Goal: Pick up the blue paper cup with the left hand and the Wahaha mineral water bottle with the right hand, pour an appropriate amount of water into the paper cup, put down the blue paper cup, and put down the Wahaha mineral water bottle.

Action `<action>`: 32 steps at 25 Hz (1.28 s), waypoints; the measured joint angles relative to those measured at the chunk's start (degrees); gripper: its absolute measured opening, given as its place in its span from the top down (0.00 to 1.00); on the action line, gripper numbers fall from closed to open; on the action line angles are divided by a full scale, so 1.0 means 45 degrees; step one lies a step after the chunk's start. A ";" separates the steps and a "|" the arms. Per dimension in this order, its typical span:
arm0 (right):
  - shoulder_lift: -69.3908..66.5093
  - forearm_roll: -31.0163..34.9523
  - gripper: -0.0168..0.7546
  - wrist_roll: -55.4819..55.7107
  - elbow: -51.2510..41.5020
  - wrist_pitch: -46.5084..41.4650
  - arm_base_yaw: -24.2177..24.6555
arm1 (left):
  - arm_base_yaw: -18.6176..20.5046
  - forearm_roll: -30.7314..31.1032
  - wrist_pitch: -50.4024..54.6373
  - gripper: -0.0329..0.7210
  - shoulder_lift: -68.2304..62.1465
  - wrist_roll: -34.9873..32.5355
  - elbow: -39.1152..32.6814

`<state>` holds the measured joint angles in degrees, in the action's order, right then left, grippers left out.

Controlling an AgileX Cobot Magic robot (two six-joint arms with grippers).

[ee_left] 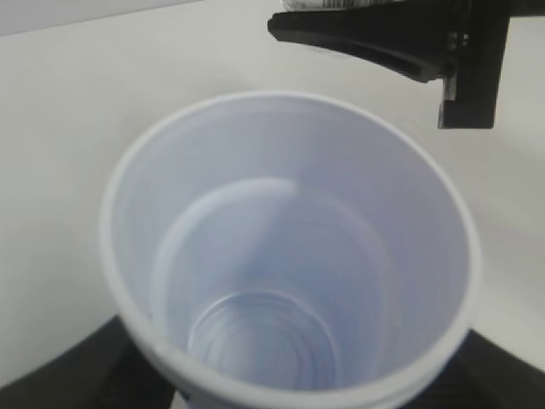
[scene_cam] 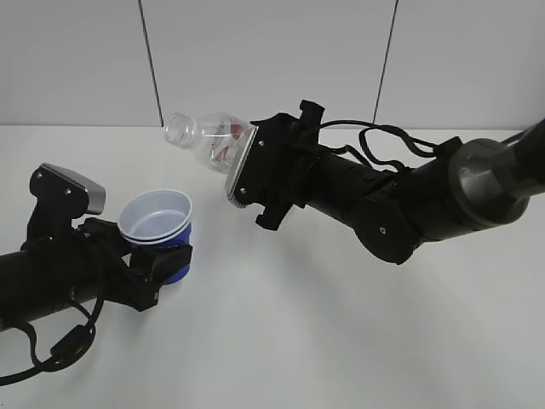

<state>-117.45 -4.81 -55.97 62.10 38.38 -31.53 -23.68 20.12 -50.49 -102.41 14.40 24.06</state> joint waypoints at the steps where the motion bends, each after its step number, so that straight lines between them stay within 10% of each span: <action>1: 0.0000 0.0000 0.33 -0.0284 0.0000 0.0000 0.0000 | 0.0000 0.0000 0.0095 0.29 0.0000 0.0000 0.0000; 32: 0.0000 -0.0197 0.34 -0.5806 0.0000 0.0592 0.0000 | 0.0000 0.0879 0.0215 0.29 0.0000 0.0000 0.0000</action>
<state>-117.45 -5.70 -82.10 62.10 41.04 -31.53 -23.68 24.07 -49.52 -102.41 14.40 24.06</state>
